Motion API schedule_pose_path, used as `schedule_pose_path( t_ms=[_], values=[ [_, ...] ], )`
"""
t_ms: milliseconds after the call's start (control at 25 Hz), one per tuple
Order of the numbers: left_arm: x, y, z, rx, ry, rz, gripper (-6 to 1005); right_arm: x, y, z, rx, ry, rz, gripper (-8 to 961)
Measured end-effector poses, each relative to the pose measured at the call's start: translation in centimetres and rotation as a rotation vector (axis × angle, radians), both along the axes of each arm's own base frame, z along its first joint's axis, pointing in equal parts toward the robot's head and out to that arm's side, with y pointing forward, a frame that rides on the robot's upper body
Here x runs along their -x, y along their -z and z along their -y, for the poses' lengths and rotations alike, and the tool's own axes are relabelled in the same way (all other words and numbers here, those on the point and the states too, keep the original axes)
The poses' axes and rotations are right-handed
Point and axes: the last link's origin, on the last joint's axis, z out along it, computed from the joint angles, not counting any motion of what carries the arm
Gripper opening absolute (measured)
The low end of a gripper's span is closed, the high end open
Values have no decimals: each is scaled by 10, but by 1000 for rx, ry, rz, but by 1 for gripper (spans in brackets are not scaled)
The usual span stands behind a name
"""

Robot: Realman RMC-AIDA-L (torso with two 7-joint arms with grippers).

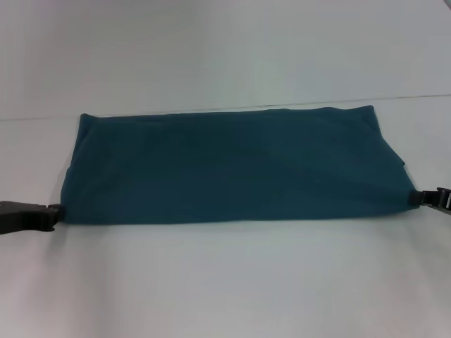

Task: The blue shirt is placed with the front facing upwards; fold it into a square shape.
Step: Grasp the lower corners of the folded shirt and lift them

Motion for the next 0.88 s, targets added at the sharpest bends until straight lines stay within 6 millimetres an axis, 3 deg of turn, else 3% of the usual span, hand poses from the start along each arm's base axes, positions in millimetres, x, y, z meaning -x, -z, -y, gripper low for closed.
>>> schedule_pose_path(
  t_ms=[400, 880],
  values=[
    [7, -8, 18, 38, -2, 17, 3, -1, -6, 15, 28, -31, -16, 153],
    [19, -21, 56, 125, 35, 101, 6, -7, -4, 47, 96, -62, -60, 159]
  ],
)
